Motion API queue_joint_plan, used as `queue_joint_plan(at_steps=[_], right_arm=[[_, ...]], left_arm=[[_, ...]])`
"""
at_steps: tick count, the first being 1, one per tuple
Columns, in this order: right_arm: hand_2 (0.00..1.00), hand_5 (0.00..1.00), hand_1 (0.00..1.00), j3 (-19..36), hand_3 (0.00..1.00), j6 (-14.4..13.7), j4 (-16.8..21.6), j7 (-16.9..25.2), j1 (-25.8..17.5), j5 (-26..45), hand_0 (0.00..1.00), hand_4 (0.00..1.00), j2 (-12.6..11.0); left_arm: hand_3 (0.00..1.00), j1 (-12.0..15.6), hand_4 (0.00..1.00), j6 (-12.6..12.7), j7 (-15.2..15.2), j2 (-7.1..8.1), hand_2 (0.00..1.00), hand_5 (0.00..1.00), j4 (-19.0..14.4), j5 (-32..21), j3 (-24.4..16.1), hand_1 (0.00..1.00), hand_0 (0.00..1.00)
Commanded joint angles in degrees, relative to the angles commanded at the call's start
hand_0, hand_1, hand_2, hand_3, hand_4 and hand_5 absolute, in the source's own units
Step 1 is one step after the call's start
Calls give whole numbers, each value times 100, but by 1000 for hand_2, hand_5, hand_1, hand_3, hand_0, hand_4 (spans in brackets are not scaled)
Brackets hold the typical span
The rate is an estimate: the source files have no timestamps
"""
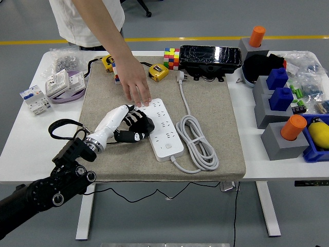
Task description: Put the plug near the board,insert it into the board,press the button,pull the plug out
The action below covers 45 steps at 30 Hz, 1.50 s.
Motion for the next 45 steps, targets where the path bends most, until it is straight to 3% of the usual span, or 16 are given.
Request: queue_joint_plan(at_steps=[4,5,10,11,19,22,23,27,29,30,31,37,45], right_arm=[[621,421,635,10,550,1,4,1,-10,-3,575,889,11],[621,422,635,14,550,1,3,0,-15,-4,575,890,13],[621,422,635,42,550,2,-4,-1,-32,-9,575,890,27],[621,422,635,57,550,1,-6,-1,-33,-12,574,889,32],[621,422,635,96,549,1,5,0,-33,-19,576,889,43],[621,422,635,91,549,3,1,-1,-40,-21,576,889,47],[621,422,634,91,550,3,0,-2,-42,-22,575,889,47],[621,422,634,84,550,2,2,-1,-45,-26,575,889,47],[621,422,634,85,550,3,3,-2,-42,-31,575,889,44],[621,422,633,92,550,1,1,-2,-42,-35,574,889,46],[621,422,633,97,550,2,-2,-4,-42,-38,574,889,47],[621,421,634,141,549,4,3,0,-38,-56,573,889,63],[621,421,634,121,550,1,16,1,-32,-51,576,889,50]], left_arm=[[562,17,715,-66,75,0,457,2,2,58,-3,392,416],[758,27,998,-88,84,0,675,211,4,69,-12,708,668],[758,59,998,-124,36,-1,675,211,-8,42,-57,708,668],[844,61,998,-129,21,0,792,362,-11,21,-60,805,748],[859,99,998,-89,-102,31,808,401,-100,-77,-127,811,753],[859,186,998,57,-306,81,808,401,-288,-246,-215,811,753],[805,222,998,115,-392,106,754,466,-361,-315,-243,771,717],[805,433,998,401,-731,276,754,466,-749,-466,-359,771,717],[805,604,998,522,-833,470,754,466,-1031,-397,-372,771,717],[754,672,923,543,-855,560,732,457,-1150,-340,-347,745,716],[754,721,923,558,-892,630,732,457,-1225,-309,-318,745,716],[766,946,891,469,-1307,932,763,452,-1320,-199,-92,788,756],[771,946,872,374,-1274,925,771,442,-1265,-51,98,801,789]])
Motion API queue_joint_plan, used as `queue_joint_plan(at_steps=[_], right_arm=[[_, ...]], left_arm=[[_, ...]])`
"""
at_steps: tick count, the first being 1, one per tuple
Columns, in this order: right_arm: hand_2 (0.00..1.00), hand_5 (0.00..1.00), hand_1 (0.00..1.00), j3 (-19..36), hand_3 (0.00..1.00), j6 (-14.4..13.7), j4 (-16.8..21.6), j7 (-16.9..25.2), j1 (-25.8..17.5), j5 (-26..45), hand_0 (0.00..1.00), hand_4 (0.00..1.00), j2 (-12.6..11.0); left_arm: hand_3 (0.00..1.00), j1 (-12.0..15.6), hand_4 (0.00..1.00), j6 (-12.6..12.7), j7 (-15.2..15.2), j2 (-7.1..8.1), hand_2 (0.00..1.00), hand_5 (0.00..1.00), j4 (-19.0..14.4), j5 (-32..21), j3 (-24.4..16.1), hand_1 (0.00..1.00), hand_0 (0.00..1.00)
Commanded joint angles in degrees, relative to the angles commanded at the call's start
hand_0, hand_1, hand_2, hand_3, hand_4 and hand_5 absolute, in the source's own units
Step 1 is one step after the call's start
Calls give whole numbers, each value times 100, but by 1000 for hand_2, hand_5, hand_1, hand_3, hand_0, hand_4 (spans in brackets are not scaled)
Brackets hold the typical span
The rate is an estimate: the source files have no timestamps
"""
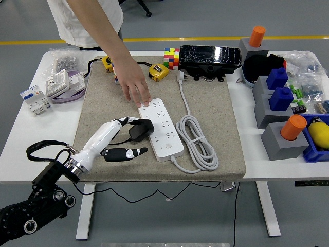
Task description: Put the plug near the board,insert it into the board,press the button,pull the plug out
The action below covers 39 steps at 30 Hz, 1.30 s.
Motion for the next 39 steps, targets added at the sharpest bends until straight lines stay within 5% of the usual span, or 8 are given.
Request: queue_joint_plan(at_steps=[16,39], right_arm=[[618,421,634,-21,550,0,-5,-5,1,20,576,888,0],[617,419,634,-47,549,9,-8,-10,1,41,573,887,-2]], left_arm=[[770,-311,855,-82,194,-156,760,439,201,-81,302,788,778],[761,-812,853,-260,624,-708,748,440,576,-64,446,766,775]])
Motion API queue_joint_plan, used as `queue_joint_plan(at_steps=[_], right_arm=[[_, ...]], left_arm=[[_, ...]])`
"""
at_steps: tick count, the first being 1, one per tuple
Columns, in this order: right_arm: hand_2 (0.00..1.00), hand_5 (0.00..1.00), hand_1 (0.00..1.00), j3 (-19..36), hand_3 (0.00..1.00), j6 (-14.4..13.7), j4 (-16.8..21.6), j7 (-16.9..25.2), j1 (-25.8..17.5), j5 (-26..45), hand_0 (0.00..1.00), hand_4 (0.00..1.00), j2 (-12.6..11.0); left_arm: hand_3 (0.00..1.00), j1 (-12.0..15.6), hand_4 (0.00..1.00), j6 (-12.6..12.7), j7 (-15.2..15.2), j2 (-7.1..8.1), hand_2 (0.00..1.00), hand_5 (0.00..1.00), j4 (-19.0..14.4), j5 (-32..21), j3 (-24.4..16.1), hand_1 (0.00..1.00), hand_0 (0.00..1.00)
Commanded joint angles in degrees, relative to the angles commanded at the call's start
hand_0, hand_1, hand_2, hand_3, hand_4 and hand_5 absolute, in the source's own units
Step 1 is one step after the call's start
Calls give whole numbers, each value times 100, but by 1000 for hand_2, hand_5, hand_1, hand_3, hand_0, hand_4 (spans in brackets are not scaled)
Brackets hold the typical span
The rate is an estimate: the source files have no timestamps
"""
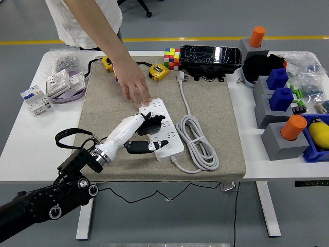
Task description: Put the plug near the board,insert it into the board,press the button,pull the plug out
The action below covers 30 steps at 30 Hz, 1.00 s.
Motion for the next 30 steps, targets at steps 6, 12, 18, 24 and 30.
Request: queue_joint_plan(at_steps=[6,12,18,24,30], right_arm=[[618,419,634,2,549,-2,4,1,0,-1,574,887,-6],[617,420,633,21,549,-2,11,3,1,-5,574,887,-6],[618,419,632,17,549,-3,15,5,2,-11,574,887,-4],[618,419,631,7,549,-2,15,4,-3,-19,574,887,-11],[616,418,632,20,549,4,9,-2,1,-24,574,887,-8]], left_arm=[[758,-10,853,-17,51,-9,741,440,32,24,-153,753,769],[755,7,854,-16,30,5,735,442,14,8,-186,748,762],[744,71,854,-27,-83,68,702,442,-336,-134,-248,708,736],[689,202,858,-187,-27,302,552,448,-1103,-312,-294,461,372],[658,293,853,-826,548,551,300,423,-1695,-73,-289,231,216]])
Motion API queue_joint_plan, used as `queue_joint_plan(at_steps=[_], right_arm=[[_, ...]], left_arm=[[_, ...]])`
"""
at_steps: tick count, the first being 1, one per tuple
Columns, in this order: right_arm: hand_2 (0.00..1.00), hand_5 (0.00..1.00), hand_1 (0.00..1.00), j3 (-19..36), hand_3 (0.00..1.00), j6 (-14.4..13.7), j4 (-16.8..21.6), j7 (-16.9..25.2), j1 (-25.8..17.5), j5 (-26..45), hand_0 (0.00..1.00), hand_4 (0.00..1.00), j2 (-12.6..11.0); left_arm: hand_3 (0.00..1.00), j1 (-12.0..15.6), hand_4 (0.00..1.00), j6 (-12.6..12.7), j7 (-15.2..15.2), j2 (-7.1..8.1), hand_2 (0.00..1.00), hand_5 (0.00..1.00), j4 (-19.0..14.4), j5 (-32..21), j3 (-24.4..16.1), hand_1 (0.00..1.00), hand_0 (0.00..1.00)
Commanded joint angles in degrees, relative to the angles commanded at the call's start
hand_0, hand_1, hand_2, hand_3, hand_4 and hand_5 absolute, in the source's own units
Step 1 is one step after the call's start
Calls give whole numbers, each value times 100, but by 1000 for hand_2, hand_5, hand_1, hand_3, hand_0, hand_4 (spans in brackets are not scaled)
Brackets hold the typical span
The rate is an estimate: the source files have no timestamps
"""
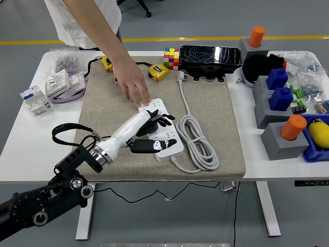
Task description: Put the plug near the board,insert it into the board,press the button,pull the plug out
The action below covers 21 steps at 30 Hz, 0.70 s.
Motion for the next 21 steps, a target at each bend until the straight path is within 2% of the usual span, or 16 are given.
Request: queue_joint_plan(at_steps=[1,5,6,8,11,12,21], right_arm=[[616,418,632,-1,549,6,-1,-5,2,-3,574,887,-1],[616,418,632,-22,549,16,1,-10,17,-3,574,887,-12],[616,418,632,-27,543,16,2,-9,18,-2,575,886,-15],[616,418,632,-40,543,12,4,-6,21,3,575,886,-20],[616,418,632,-68,543,8,7,-3,14,12,575,886,-21],[615,418,632,-85,545,10,5,-5,10,16,576,887,-23],[616,418,632,-121,546,8,1,-6,22,35,576,887,-40]], left_arm=[[658,1,853,-105,90,15,300,423,-28,28,-8,231,216],[658,-17,853,-873,650,47,300,423,-130,119,3,231,216],[820,-19,861,-998,789,46,146,416,-150,153,7,92,92],[820,-28,861,-1196,1053,30,146,416,-190,197,10,92,92],[820,-54,861,-1352,1341,4,146,416,-203,264,16,92,92],[855,-67,863,-1394,1436,-7,137,412,-193,284,28,84,81],[857,-144,862,-1373,1629,-60,133,404,-72,378,131,80,79]])
